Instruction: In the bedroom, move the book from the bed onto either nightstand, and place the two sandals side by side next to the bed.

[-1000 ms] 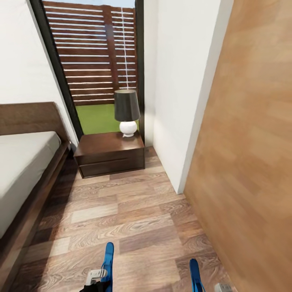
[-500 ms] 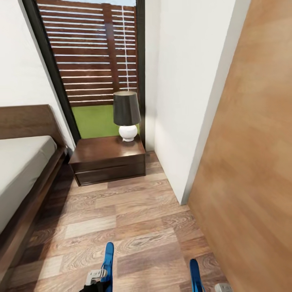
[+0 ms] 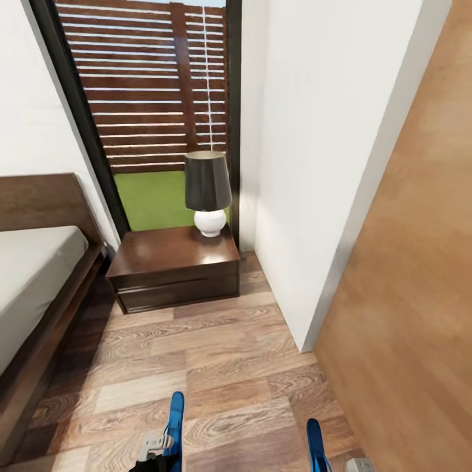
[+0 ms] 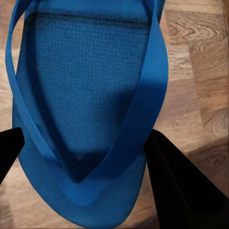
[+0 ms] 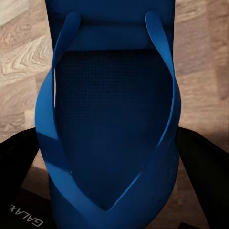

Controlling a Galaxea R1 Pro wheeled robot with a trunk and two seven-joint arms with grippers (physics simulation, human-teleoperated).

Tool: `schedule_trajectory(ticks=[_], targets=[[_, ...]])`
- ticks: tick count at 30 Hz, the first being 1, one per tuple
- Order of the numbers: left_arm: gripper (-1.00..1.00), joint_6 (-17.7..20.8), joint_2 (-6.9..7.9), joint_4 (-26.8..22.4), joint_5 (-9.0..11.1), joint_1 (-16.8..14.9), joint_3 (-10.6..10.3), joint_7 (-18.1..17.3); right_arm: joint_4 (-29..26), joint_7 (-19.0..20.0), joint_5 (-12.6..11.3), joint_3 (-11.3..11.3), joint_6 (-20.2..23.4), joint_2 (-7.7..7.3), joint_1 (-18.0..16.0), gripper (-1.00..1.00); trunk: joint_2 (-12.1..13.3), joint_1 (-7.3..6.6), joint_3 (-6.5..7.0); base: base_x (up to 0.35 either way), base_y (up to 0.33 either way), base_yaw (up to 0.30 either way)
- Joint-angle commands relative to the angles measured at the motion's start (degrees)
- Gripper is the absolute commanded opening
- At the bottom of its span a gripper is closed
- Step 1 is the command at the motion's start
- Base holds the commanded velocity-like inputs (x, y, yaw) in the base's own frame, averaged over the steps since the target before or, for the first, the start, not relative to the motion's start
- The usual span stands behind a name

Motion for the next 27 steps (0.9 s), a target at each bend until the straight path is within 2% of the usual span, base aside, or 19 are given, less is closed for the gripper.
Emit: schedule_trajectory(ticks=[1, 27], targets=[[-1.0, 0.0, -0.02, 0.0, 0.0, 0.0, 0.3, -0.3, 0.1, 0.2, -0.3, -0.1, 0.0, -0.01, 0.0, -1.0, 0.0, 0.02, -0.05, 0.327, 0.0, 0.004], [-1.0, 0.0, -0.02, 0.0, 0.0, 0.0, 0.3, -0.3, 0.1, 0.2, -0.3, -0.1, 0.0, -0.01, 0.0, -1.0, 0.0, 0.02, -0.05, 0.327, 0.0, 0.004]])
